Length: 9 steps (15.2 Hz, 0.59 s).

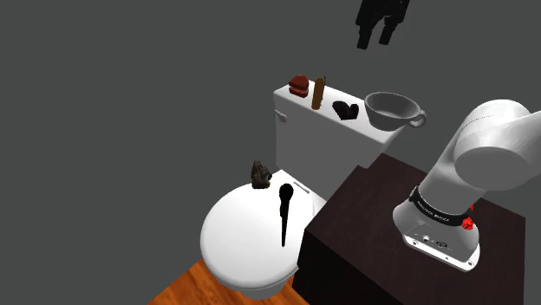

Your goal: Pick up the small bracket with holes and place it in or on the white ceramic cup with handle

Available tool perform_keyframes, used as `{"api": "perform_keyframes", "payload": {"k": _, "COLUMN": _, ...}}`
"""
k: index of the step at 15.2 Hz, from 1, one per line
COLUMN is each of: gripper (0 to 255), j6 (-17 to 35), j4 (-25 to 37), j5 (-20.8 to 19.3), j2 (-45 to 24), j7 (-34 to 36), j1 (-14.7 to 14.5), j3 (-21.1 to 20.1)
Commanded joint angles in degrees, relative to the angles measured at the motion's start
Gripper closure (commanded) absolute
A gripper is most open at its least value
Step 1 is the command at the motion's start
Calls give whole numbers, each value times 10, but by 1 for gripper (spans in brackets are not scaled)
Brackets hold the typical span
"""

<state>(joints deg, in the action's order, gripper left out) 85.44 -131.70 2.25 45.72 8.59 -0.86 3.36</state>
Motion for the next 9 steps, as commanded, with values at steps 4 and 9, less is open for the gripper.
{"api": "perform_keyframes", "payload": {"k": 4, "gripper": 0, "j6": 52, "j4": -34, "j5": -14, "j2": -19, "j7": 1, "j1": 14, "j3": 10}}
{"api": "perform_keyframes", "payload": {"k": 9, "gripper": 0, "j6": 140, "j4": -78, "j5": -38, "j2": -65, "j7": 6, "j1": 37, "j3": 28}}
